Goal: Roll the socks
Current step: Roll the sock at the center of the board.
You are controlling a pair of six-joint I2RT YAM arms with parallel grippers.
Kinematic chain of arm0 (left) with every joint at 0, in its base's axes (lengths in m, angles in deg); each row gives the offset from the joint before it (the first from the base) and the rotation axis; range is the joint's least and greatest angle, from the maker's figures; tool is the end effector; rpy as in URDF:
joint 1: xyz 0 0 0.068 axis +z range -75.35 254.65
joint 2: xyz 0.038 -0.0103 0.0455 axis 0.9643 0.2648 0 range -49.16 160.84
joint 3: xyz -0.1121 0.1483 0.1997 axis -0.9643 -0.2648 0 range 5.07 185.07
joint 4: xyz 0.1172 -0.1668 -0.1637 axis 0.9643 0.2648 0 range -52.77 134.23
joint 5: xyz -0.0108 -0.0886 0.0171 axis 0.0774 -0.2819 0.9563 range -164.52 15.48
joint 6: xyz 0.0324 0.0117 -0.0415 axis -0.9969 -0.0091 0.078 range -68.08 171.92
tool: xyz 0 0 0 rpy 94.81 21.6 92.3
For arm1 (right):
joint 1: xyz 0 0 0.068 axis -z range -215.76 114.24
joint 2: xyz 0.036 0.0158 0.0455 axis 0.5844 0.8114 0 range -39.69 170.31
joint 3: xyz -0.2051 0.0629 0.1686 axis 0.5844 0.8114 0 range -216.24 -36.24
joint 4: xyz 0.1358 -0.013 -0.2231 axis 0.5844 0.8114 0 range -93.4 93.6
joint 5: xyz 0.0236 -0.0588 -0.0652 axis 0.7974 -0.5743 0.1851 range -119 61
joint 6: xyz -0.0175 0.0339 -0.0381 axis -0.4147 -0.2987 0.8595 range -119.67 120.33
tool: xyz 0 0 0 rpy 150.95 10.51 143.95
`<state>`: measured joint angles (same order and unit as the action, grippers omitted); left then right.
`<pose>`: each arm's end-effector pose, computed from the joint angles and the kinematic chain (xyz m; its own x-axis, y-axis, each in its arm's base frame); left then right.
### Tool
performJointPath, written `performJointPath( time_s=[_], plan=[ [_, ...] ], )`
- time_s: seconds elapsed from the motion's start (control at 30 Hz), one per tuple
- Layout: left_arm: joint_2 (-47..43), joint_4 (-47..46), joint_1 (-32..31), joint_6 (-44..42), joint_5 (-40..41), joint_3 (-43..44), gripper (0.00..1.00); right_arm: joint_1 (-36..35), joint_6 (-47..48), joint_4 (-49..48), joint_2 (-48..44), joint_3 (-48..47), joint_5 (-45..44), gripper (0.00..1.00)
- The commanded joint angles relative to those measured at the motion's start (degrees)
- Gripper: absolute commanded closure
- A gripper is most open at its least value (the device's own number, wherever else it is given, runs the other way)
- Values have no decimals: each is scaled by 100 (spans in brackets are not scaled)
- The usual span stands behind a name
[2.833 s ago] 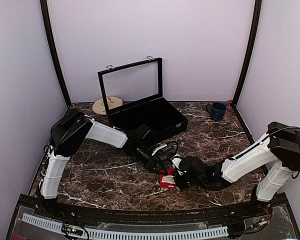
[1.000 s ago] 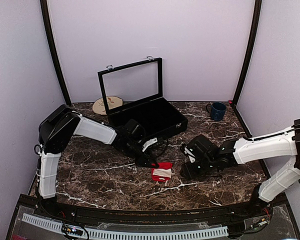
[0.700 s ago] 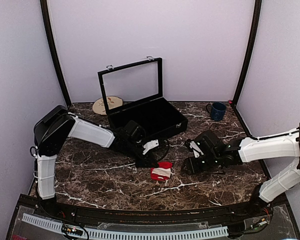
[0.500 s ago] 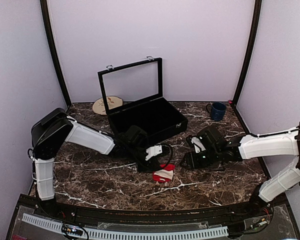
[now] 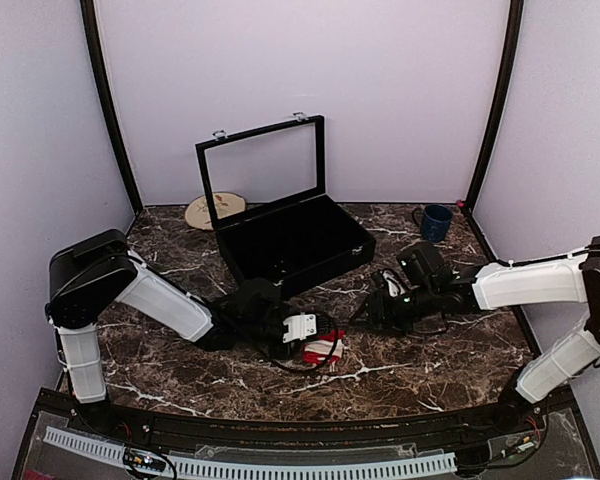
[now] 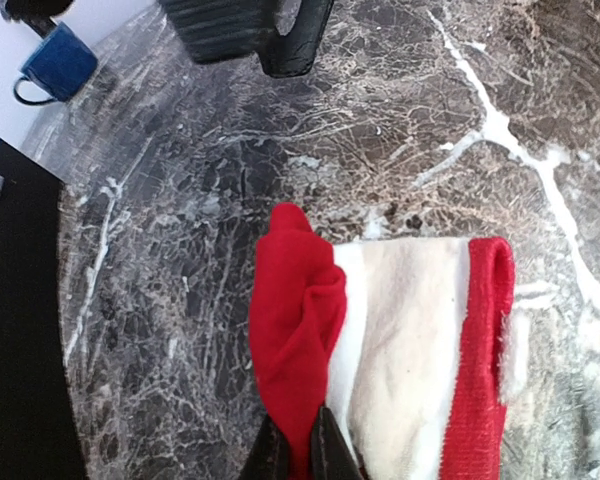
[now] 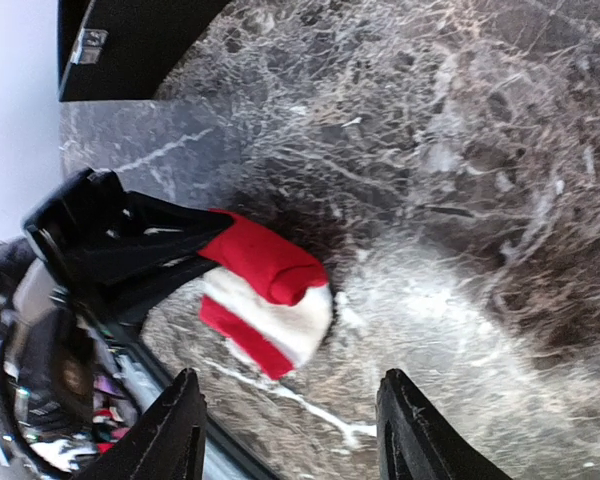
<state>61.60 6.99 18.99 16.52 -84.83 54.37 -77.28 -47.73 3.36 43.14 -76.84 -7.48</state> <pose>0.2072 -0.3145 0.1173 0.2821 0.5972 -0.7508 0.9019 0.1017 0.4198 0.2004 0.1947 0.1744 -0.9704 0.0651 -0.2327 -0.1124 0.7310 0.6731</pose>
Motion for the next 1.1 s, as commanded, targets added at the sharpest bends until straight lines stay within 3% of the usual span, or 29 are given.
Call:
performJointPath(
  time_s=[0.0, 0.43, 0.5, 0.63, 0.87, 1.07],
  plan=[
    [-71, -910, -200, -594, 824, -541, 100, 30, -848, -639, 56, 34, 607, 44],
    [323, -2133, -629, -1498, 1731, -808, 100, 30, -2079, -1845, 614, 397, 1250, 45],
    [348, -2199, -671, -1579, 1814, -823, 100, 25, -1928, -1768, 675, 283, 1181, 45],
    [358, -2299, -739, -1712, 1898, -899, 100, 23, -984, -587, 714, -294, 706, 45],
    [465, -2652, -861, -1919, 2158, -1051, 100, 82, -1345, -1377, 1183, -46, 1118, 45],
    [558, -2881, -933, -2108, 2350, -1080, 100, 85, -1226, -1274, 1384, -141, 1120, 45]
  ],
)
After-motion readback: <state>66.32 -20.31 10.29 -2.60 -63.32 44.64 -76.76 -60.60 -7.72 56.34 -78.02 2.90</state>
